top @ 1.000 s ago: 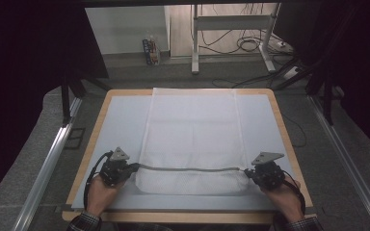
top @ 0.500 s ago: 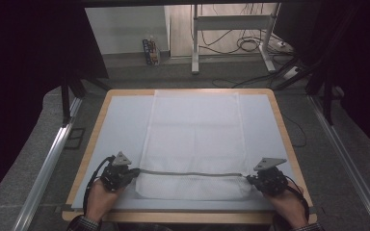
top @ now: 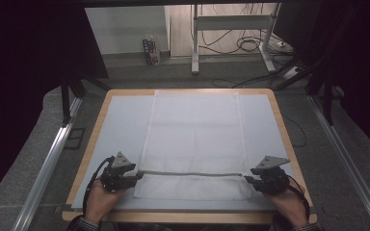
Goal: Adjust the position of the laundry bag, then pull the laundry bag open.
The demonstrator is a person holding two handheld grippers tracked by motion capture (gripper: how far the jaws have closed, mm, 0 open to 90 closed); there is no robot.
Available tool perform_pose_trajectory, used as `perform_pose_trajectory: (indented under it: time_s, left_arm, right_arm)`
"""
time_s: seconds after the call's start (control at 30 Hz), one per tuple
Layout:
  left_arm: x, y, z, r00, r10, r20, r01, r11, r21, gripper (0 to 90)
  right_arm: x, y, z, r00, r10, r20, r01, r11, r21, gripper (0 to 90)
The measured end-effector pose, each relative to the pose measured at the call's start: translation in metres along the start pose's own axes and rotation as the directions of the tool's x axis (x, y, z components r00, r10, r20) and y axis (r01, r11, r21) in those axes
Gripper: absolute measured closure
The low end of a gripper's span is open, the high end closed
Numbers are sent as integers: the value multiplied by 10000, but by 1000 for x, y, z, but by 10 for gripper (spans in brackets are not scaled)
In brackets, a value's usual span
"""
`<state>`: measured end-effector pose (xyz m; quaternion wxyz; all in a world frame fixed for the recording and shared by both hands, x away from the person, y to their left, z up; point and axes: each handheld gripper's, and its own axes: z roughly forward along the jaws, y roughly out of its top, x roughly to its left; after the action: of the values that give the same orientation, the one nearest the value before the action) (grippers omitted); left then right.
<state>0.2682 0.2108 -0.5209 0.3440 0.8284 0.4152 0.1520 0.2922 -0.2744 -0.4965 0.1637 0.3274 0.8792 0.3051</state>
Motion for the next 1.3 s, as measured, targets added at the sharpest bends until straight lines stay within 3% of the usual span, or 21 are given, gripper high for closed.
perform_pose_trajectory:
  time_s: [0.23,0.27,0.4,0.53,0.7,1.17,1.3]
  left_arm:
    - [0,0,4,9998,205,38,-204,9997,-108,278]
    - [1,0,5,9998,157,87,-156,9998,-147,240]
    - [1,0,5,9996,42,282,-34,9996,-266,188]
    - [2,0,5,9978,-229,622,242,9995,-192,49]
    - [2,0,4,9973,-168,716,184,9996,-212,42]
    - [0,0,5,9980,209,603,-199,9996,-180,50]
    - [0,0,5,9979,204,612,-194,9997,-169,53]
  right_arm:
    - [0,1,3,10000,-79,-27,79,9999,-130,424]
    - [-1,2,4,9999,-151,48,152,9997,-193,359]
    - [-3,2,5,10000,-53,16,54,9994,-344,292]
    - [-6,2,7,9997,39,-222,-50,9987,-502,180]
    - [-6,1,10,9998,-8,-191,3,9996,-266,167]
    - [-5,1,8,9983,175,-549,-205,9982,-557,194]
    - [-5,-1,10,9984,106,-564,-129,9991,-400,197]
